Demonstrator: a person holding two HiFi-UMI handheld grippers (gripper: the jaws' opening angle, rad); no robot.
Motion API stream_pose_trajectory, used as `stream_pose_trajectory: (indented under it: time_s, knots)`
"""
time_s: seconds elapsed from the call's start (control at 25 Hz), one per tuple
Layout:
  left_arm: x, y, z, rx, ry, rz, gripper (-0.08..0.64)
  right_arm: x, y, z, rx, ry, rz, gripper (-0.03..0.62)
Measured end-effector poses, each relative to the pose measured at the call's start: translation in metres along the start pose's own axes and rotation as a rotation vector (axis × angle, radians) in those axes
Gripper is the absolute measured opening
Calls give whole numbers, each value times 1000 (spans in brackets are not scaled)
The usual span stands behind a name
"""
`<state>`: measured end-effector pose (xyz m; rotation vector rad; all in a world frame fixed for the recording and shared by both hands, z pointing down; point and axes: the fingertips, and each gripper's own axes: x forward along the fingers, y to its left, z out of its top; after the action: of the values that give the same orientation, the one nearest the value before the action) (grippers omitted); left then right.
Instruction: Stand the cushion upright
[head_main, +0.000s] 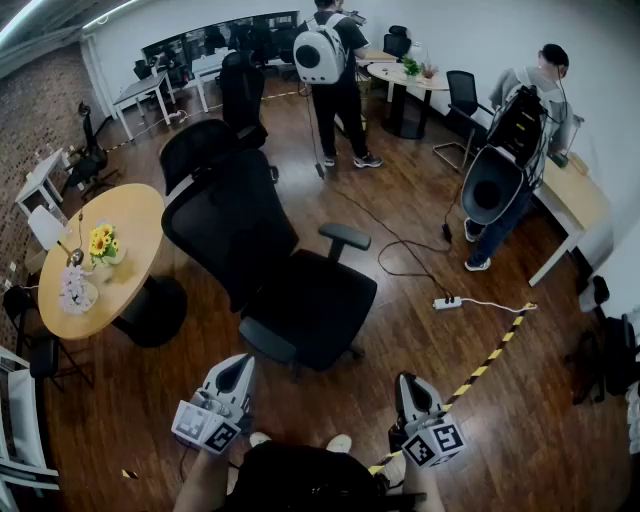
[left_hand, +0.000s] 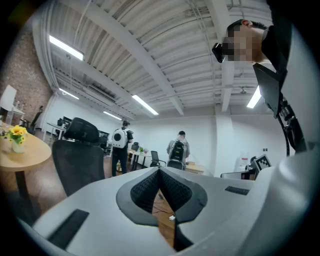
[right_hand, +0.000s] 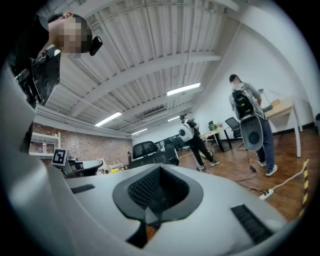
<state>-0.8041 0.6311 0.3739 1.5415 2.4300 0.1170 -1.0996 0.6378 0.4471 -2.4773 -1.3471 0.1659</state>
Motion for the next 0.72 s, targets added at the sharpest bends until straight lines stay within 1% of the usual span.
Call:
stream_pose_trajectory:
  time_s: [0.12, 0.2, 0.24, 0.32, 0.4, 0.52, 0.64, 0.72]
  knots:
    - [-28, 37, 9, -16, -10, 54, 2, 22, 23, -4, 5, 8, 7, 3]
    - [-48, 61, 21, -3, -17, 85, 2, 38, 44, -7, 22, 9, 21, 3]
    - [-59, 74, 29, 10, -28, 105, 2, 48, 58, -8, 21, 13, 42, 3]
    - [-83, 101, 46, 28, -65, 166, 2, 73, 87, -10, -5, 33, 107, 3]
    - [-110, 128, 59, 31, -106, 237, 2, 100, 115, -11, -29, 51, 172, 3]
    - [-158, 169, 65, 30, -133, 331, 2, 140, 164, -17, -54, 78, 273, 3]
    - [-213, 209, 78, 41, -174, 454, 2, 178, 223, -29, -85, 120, 393, 3]
    - [-253, 232, 83, 46, -189, 536, 2, 198, 261, -38, -92, 146, 457, 3]
